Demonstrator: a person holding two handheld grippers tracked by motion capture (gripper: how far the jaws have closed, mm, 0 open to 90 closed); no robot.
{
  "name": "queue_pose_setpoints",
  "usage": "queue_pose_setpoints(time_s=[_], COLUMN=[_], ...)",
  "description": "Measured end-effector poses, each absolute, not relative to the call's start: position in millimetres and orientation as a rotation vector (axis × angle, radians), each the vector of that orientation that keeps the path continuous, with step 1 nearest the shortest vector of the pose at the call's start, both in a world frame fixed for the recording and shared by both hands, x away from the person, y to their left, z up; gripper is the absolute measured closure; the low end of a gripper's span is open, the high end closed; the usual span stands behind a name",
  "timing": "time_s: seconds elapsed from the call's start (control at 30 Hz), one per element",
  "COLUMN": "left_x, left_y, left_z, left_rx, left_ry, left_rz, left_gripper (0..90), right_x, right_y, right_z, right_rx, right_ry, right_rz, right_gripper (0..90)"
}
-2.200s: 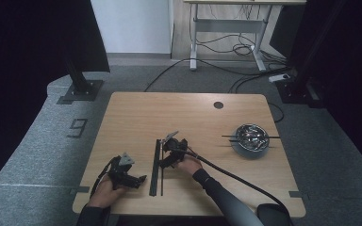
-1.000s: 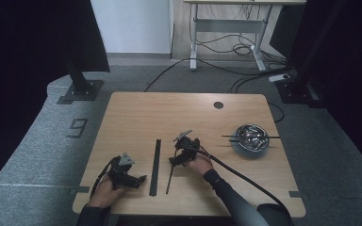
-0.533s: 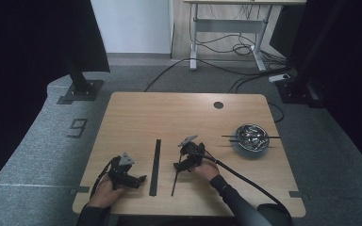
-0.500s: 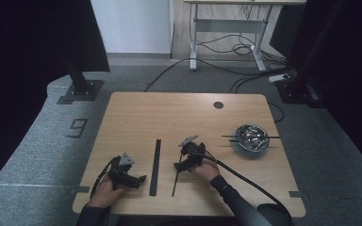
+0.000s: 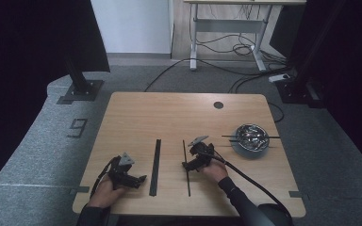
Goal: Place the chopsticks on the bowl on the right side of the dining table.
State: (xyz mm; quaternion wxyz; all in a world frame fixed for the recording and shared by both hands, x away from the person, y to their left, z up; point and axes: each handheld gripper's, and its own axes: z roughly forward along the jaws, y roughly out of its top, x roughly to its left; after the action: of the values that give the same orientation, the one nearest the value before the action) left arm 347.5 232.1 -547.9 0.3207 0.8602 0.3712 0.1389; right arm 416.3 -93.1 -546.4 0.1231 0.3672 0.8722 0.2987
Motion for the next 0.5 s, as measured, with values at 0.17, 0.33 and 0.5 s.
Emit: queue_pose_setpoints(time_s=[0.17, 0.33, 0.5], left_x=[348, 348, 347], left_y=[232, 232, 232], left_z=[-548, -548, -548], left_rx=[2.26, 2.26, 2.261], left_ry=[0.975, 0.975, 0.975], left_rz=[0.365, 0.365, 0.364], left_gripper=[0.0, 0.0, 0.0], right_x=[416, 423, 435], right_y=[-103, -103, -103], right_z=[-547, -547, -548], right_rx=[1.087, 1.103, 1.154], right_ry=[2.534, 2.515, 2.465], right_rz=[0.871, 0.879, 0.887], right_gripper=[0.0, 0.0, 0.0])
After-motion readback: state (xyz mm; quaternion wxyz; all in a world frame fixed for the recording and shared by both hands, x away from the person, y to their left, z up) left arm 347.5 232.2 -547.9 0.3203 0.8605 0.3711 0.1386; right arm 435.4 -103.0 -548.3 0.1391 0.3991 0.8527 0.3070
